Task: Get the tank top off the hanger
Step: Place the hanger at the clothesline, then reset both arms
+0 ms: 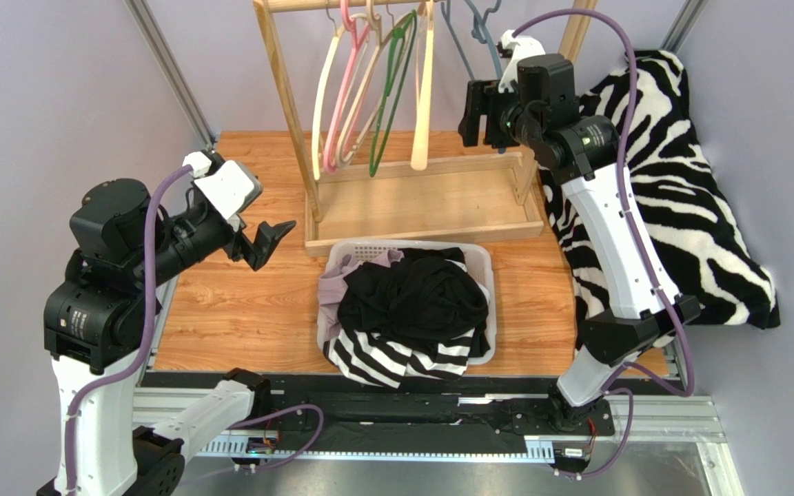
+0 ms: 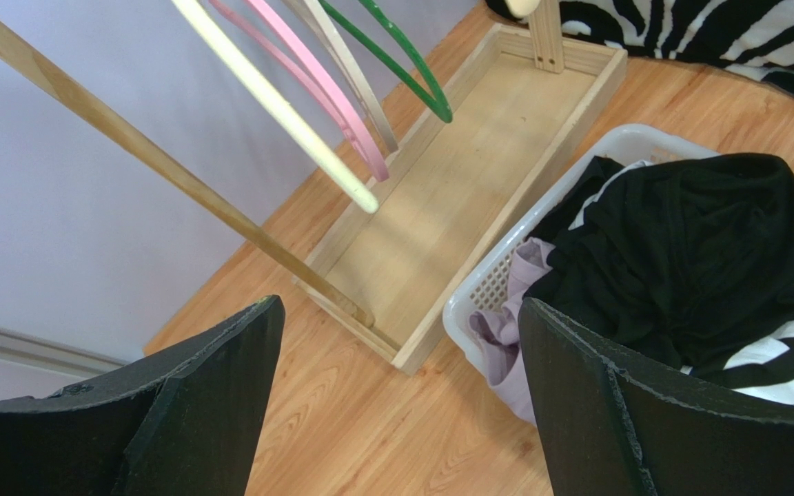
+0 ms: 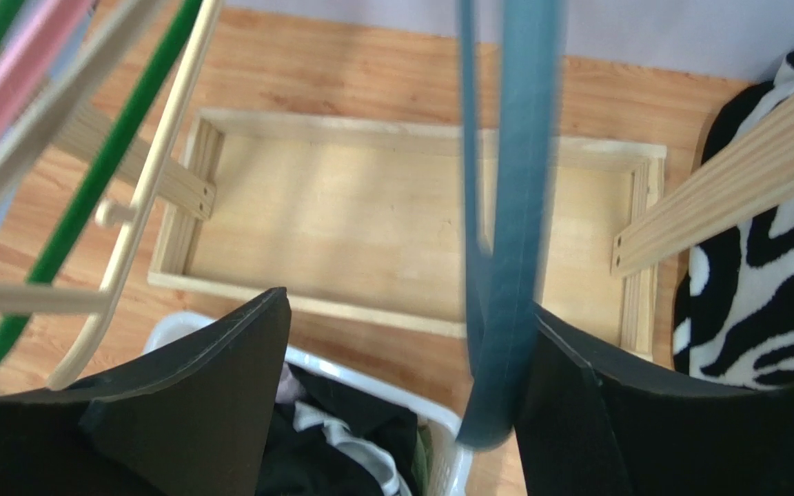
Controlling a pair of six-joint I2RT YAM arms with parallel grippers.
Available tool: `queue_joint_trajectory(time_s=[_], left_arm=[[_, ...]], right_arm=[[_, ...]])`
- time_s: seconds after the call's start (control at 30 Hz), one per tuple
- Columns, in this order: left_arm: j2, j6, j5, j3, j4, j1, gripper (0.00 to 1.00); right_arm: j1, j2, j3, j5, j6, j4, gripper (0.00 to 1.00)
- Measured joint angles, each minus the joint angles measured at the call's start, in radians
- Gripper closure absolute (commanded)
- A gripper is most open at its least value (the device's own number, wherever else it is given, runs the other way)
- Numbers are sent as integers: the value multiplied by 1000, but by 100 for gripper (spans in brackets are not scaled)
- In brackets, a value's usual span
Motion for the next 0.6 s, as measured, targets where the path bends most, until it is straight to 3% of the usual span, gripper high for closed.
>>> queue_joint_trajectory(time_s=[0.17,0.6], left_arm=[[-2,-4,-2,-18,1,0,8],[-48,-39,2,-121,15,0,3]], right_arm=[[65,-120,-120,32,-6,-1,0],[401,-524,-430,148,17,11,0]])
